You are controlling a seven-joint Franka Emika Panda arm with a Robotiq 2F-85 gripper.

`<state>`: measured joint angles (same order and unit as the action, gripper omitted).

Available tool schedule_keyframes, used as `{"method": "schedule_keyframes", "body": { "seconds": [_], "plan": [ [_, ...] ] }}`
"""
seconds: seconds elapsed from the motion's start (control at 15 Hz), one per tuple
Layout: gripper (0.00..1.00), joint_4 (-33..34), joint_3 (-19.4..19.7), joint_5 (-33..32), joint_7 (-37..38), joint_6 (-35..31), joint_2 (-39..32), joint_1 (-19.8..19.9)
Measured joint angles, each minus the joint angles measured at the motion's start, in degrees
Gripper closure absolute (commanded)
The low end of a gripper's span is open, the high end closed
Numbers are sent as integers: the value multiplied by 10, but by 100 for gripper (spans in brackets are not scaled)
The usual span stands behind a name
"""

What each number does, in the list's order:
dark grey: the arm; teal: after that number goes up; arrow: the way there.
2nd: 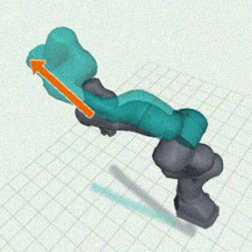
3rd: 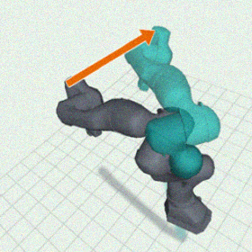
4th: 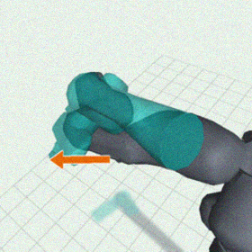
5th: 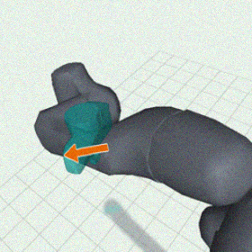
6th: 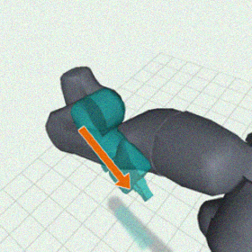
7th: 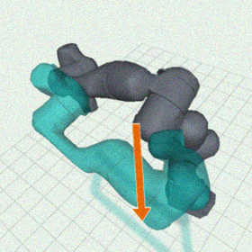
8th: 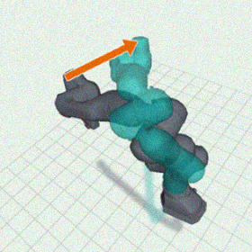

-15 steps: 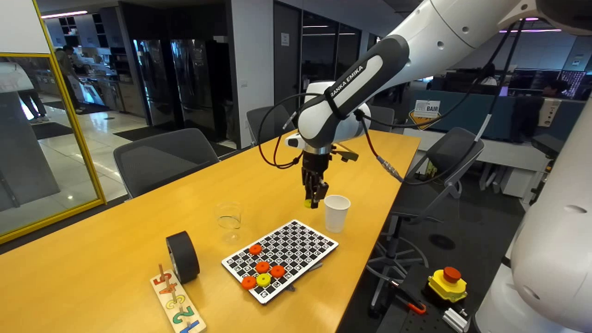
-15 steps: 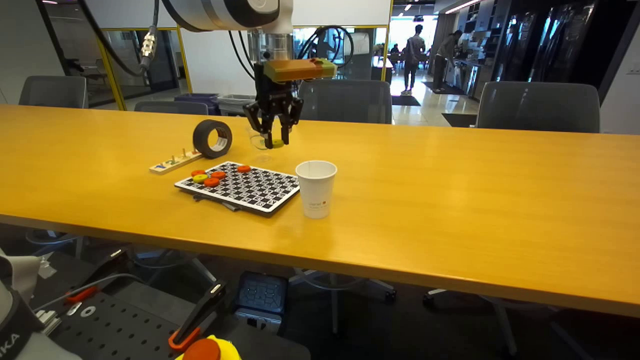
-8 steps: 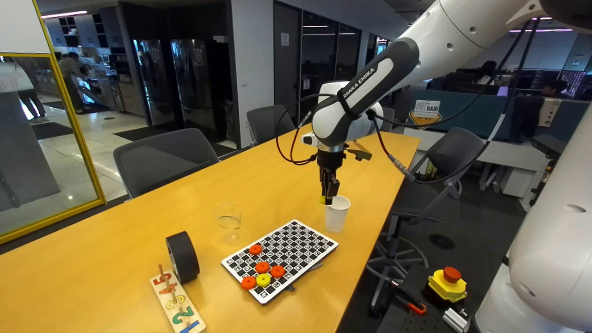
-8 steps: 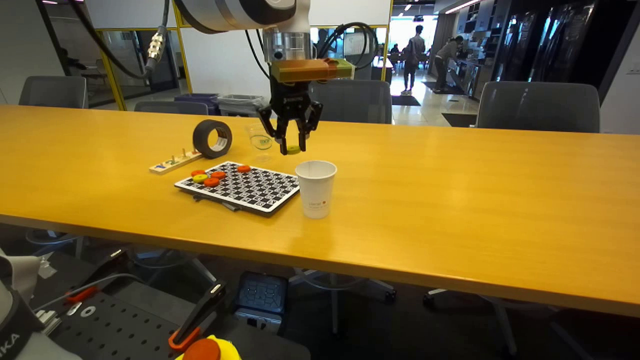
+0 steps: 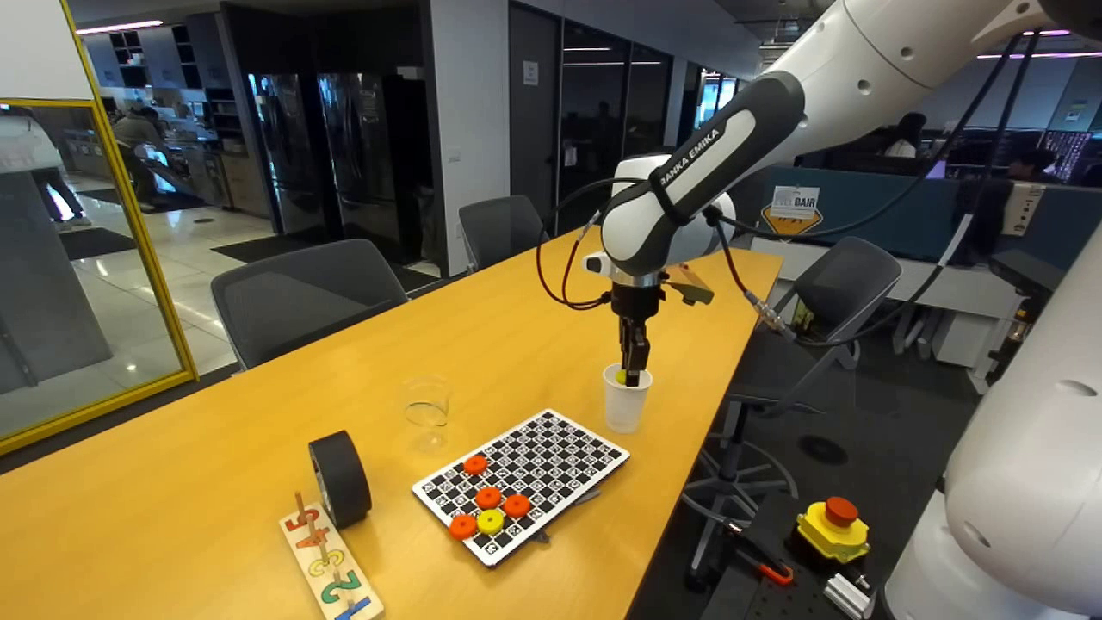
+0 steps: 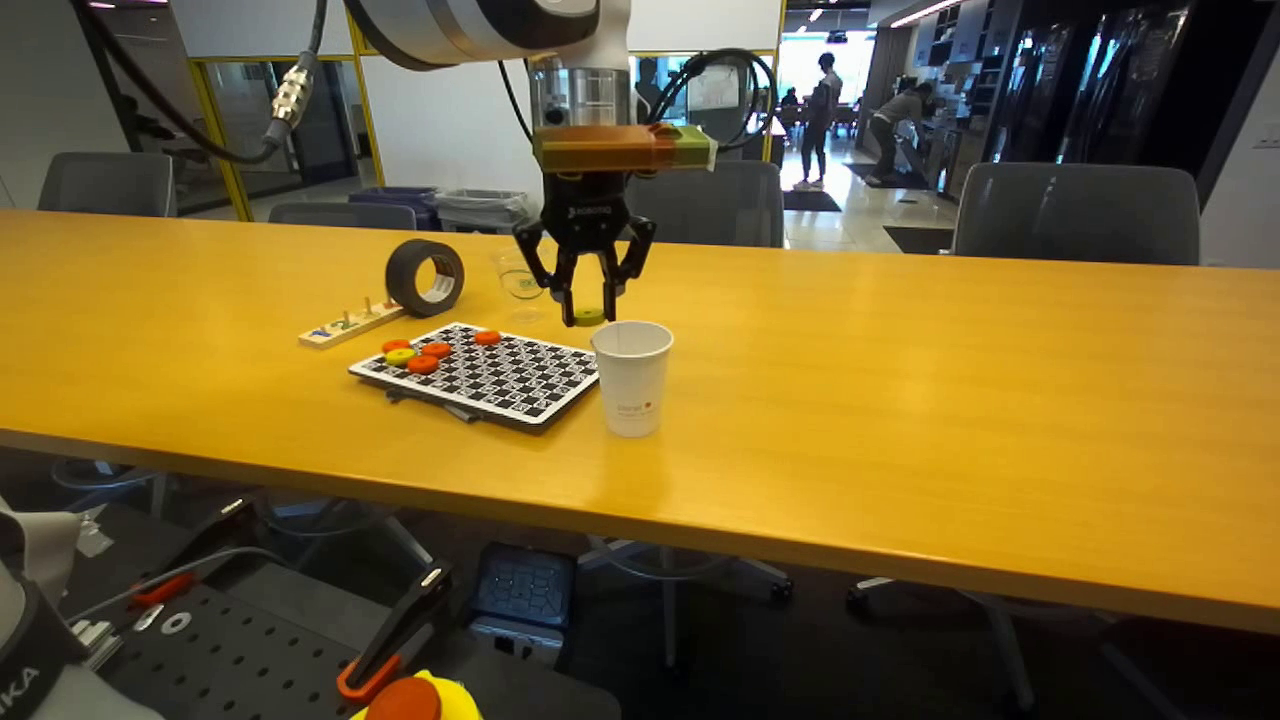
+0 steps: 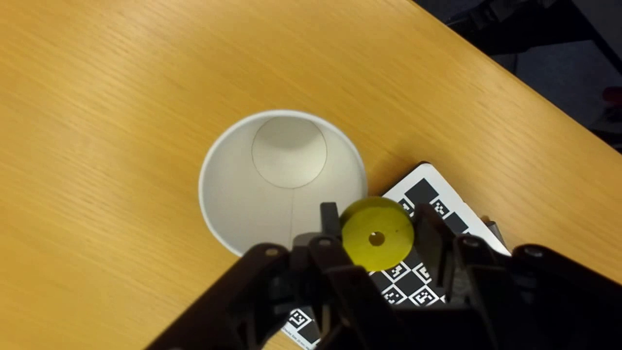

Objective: Put two orange rings in the white cup and the rest in the clear cup

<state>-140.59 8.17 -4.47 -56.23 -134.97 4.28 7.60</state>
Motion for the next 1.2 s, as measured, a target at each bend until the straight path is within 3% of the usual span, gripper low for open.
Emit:
{"method": "schedule_keyframes", "body": {
  "seconds": [1.2],
  "plan": [
    [78, 34, 17, 1, 10, 8, -32, 7]
  ]
}}
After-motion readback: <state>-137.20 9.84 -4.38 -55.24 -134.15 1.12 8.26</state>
